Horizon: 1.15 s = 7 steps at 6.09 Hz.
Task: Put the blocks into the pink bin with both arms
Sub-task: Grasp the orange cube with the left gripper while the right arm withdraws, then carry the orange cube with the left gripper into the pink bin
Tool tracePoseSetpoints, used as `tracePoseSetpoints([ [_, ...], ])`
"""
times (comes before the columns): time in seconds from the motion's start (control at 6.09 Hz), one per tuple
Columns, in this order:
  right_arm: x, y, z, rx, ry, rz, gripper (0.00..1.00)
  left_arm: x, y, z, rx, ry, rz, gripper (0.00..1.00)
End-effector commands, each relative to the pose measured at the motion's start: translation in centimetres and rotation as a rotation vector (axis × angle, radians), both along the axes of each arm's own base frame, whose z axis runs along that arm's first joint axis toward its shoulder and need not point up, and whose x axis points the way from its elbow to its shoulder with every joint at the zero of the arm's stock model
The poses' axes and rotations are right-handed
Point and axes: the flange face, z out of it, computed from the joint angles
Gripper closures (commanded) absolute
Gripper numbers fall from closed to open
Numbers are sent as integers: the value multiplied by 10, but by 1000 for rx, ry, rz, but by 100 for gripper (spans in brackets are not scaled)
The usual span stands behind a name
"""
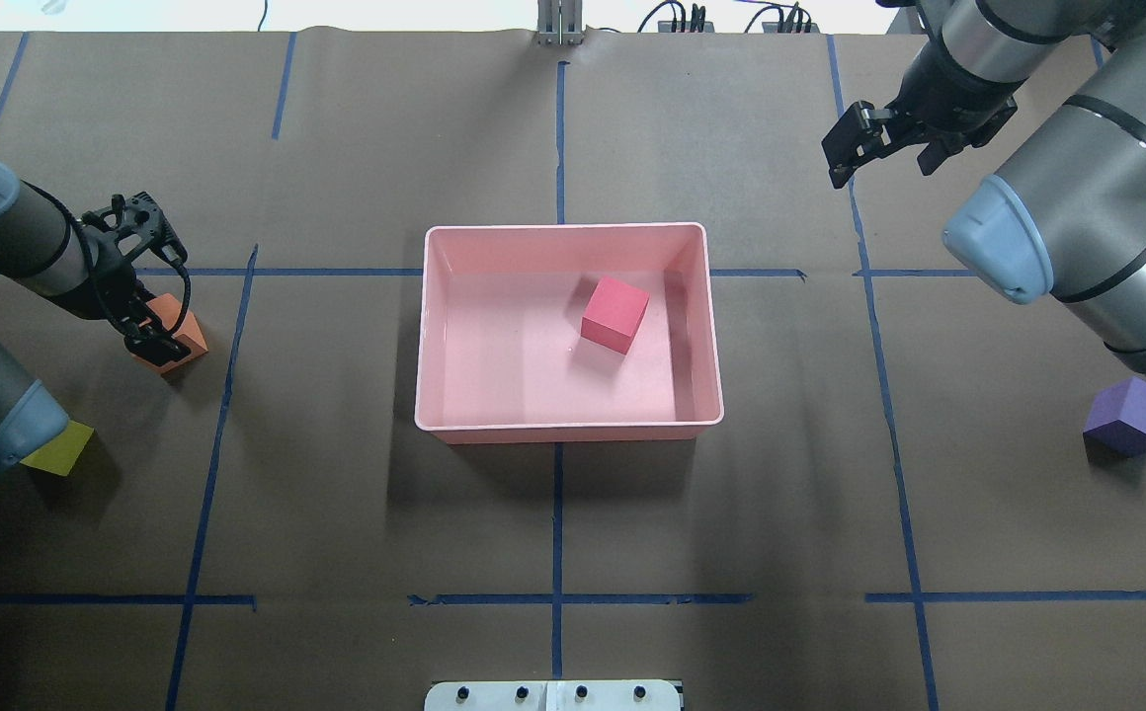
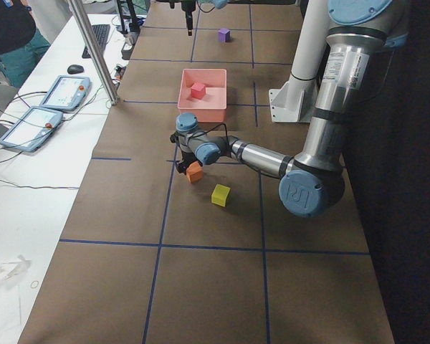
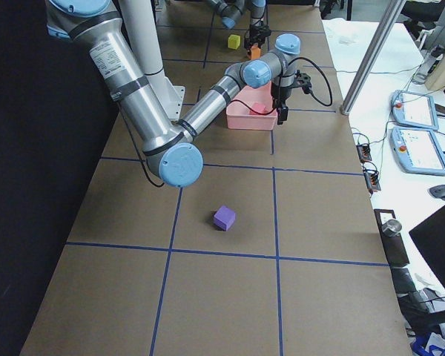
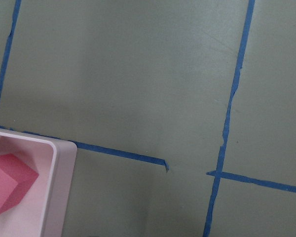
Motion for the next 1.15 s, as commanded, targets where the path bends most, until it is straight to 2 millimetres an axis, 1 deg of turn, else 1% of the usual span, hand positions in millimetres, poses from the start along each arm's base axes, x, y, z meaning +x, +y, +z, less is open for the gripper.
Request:
tracePoseSetpoints([
  [0.0,12,-3,15,27,17,-29,0,0,0,-8,-8,8,0,59],
  [0.16,27,-2,34,33,6,-64,0,-2,-4,-27,-59,48,-43,60],
  [0.33,54,-3,65,60,10,-111,0,0,-11,-71,-107,85,-122,60],
  [0.49,79,8,100,82,34,-154,0,4,-17,-127,-168,100,-185,60],
  [0.66,104,19,125,99,39,-181,0,5,-16,-203,-250,106,-260,60],
  [0.82,122,32,152,120,53,-213,0,10,-15,-272,-348,123,-339,60],
  [0.99,132,47,182,142,53,-216,0,26,-13,-320,-412,153,-433,59],
])
